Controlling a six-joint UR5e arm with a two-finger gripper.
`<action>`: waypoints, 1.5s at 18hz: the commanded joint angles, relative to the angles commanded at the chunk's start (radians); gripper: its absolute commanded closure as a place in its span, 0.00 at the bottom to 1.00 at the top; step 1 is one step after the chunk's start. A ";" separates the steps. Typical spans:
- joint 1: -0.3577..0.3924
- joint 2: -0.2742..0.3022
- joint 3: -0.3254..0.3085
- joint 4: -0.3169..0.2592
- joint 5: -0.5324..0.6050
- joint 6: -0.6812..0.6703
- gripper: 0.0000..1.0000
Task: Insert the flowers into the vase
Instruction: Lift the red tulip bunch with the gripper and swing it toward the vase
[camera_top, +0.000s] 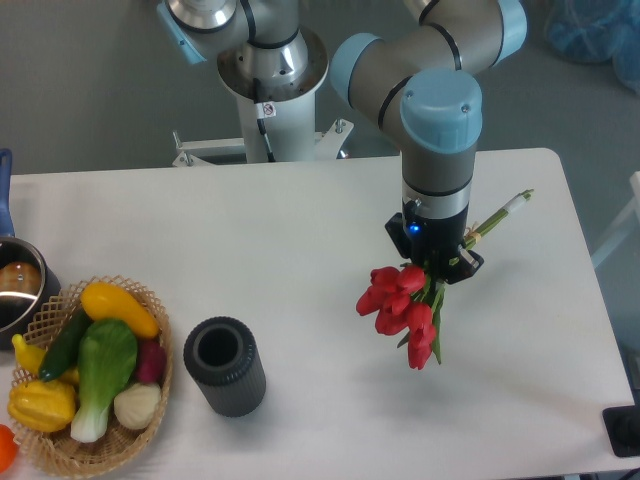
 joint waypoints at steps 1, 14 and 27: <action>0.006 0.005 0.002 -0.008 0.000 0.002 1.00; 0.087 0.077 0.034 -0.032 -0.378 -0.060 1.00; 0.049 0.072 0.023 0.172 -0.749 -0.368 0.86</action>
